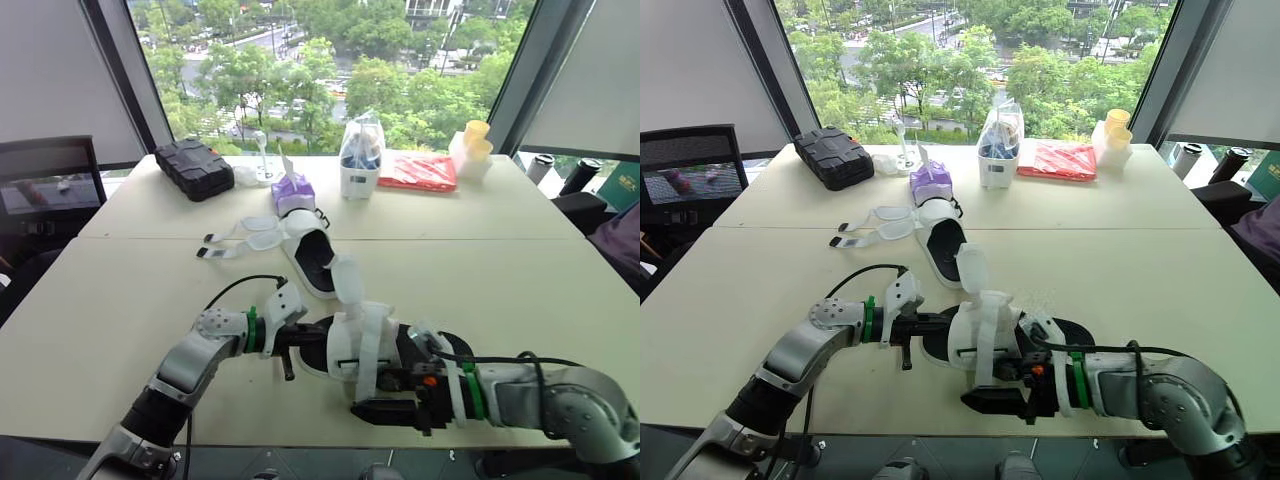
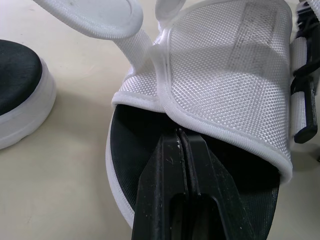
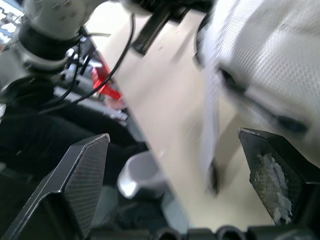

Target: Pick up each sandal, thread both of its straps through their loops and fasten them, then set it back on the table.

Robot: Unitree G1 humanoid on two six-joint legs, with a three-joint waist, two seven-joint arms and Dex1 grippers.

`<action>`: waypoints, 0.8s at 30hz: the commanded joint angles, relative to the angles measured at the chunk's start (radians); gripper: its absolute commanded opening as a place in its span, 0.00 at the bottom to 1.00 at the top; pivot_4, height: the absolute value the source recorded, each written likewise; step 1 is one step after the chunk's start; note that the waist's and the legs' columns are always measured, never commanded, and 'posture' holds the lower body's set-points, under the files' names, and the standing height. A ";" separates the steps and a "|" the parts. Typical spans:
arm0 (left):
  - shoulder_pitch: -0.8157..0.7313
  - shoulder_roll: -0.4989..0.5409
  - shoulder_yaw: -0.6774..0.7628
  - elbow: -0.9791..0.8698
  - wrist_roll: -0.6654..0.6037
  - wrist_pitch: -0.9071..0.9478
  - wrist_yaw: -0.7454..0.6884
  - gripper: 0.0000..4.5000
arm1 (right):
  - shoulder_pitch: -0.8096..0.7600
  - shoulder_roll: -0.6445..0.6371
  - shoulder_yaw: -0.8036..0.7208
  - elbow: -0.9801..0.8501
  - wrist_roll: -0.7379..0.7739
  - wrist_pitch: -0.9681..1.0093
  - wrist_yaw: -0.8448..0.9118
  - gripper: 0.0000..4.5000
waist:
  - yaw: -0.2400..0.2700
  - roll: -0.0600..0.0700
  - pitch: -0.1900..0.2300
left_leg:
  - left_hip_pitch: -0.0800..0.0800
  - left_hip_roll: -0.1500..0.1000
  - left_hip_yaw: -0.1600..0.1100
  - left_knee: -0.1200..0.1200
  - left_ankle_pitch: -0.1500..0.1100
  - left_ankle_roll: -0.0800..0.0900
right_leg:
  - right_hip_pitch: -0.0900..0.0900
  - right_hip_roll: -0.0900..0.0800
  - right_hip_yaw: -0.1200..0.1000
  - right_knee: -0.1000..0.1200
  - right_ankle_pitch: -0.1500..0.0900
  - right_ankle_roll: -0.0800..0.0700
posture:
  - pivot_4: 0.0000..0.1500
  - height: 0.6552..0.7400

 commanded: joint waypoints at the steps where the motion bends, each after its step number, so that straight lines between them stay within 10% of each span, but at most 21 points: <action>1: 0.010 -0.001 0.020 -0.042 -0.009 0.006 0.014 0.00 | -0.015 0.042 -0.014 -0.023 0.027 -0.002 -0.019 0.69 | 0.000 0.000 0.000 | 0.000 0.000 0.000 0.000 0.000 0.000 | 0.000 0.000 0.000 0.000 0.000 0.000 | 1.00 1.00; 7: 0.025 0.003 0.021 -0.057 -0.011 0.010 0.021 0.00 | 0.000 0.032 -0.069 -0.021 0.060 0.019 -0.026 0.01 | 0.000 0.000 0.000 | 0.000 0.000 0.000 0.000 0.000 0.000 | 0.000 0.000 0.000 0.000 0.000 0.000 | 1.00 1.00; 17: 0.013 -0.002 0.020 -0.046 -0.008 0.003 0.027 0.00 | -0.279 -0.089 -0.196 0.207 0.441 0.125 0.018 0.01 | -0.002 0.000 0.001 | 0.000 0.000 0.000 0.000 0.000 0.000 | 0.000 0.001 0.000 0.000 0.001 -0.002 | 1.00 1.00; 24: 0.014 -0.002 0.018 -0.054 -0.006 0.006 0.032 0.00 | -0.404 -0.059 -0.075 0.355 0.182 0.093 0.136 0.01 | -0.002 0.000 0.000 | -0.001 0.000 0.001 -0.001 0.000 0.001 | -0.001 0.000 0.000 -0.002 0.001 -0.001 | 1.00 1.00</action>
